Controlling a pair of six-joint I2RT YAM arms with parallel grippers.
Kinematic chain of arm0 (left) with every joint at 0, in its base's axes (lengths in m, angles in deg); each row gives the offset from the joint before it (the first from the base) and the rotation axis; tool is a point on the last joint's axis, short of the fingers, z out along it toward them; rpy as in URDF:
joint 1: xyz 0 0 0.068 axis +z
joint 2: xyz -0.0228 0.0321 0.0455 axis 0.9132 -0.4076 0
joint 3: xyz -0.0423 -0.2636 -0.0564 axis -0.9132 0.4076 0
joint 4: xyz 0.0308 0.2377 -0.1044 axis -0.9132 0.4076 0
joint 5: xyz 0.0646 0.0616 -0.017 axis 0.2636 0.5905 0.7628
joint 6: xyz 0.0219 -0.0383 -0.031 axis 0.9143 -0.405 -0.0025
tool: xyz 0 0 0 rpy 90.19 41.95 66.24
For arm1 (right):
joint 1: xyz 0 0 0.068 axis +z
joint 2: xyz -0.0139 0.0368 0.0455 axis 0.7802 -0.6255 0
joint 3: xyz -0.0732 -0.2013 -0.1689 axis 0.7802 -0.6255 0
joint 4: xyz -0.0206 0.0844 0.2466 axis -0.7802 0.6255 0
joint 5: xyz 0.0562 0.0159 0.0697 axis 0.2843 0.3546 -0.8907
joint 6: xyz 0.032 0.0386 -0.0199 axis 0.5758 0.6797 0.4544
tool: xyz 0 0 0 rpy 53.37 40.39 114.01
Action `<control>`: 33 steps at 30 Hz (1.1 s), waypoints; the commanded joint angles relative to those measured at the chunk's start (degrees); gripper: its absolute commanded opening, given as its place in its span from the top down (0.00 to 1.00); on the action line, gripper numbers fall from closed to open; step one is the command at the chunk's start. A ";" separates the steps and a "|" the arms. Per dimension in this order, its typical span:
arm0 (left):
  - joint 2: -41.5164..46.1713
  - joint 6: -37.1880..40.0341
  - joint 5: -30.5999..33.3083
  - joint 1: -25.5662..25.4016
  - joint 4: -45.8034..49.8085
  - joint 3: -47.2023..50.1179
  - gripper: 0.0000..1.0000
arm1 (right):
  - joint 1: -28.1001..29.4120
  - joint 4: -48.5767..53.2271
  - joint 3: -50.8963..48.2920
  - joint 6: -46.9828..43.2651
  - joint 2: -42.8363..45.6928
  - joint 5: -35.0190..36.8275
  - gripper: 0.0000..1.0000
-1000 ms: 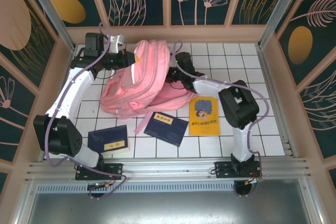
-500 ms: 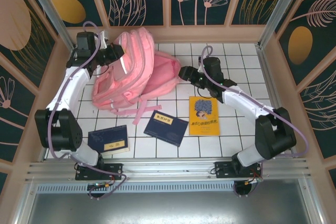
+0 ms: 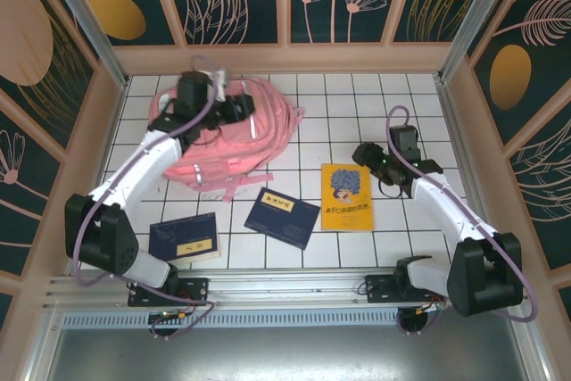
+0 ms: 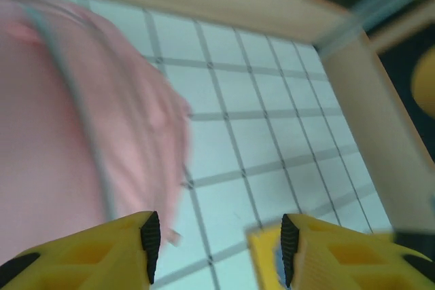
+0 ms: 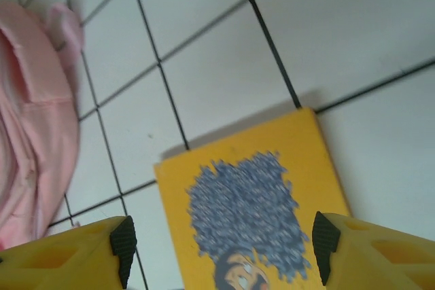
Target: Pack the student bag
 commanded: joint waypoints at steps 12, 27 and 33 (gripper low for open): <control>-18.50 -18.08 -0.37 -18.89 -15.28 5.10 0.50 | -6.68 -4.56 -11.39 1.31 2.83 -12.50 0.30; -30.13 -26.31 -5.95 -21.60 -26.89 5.34 0.48 | -8.04 -12.33 -15.08 1.47 -3.84 -14.54 0.31; -33.85 -28.34 -9.54 -22.44 -30.08 3.58 0.48 | -8.08 -14.68 -15.17 0.77 -7.67 -16.76 0.31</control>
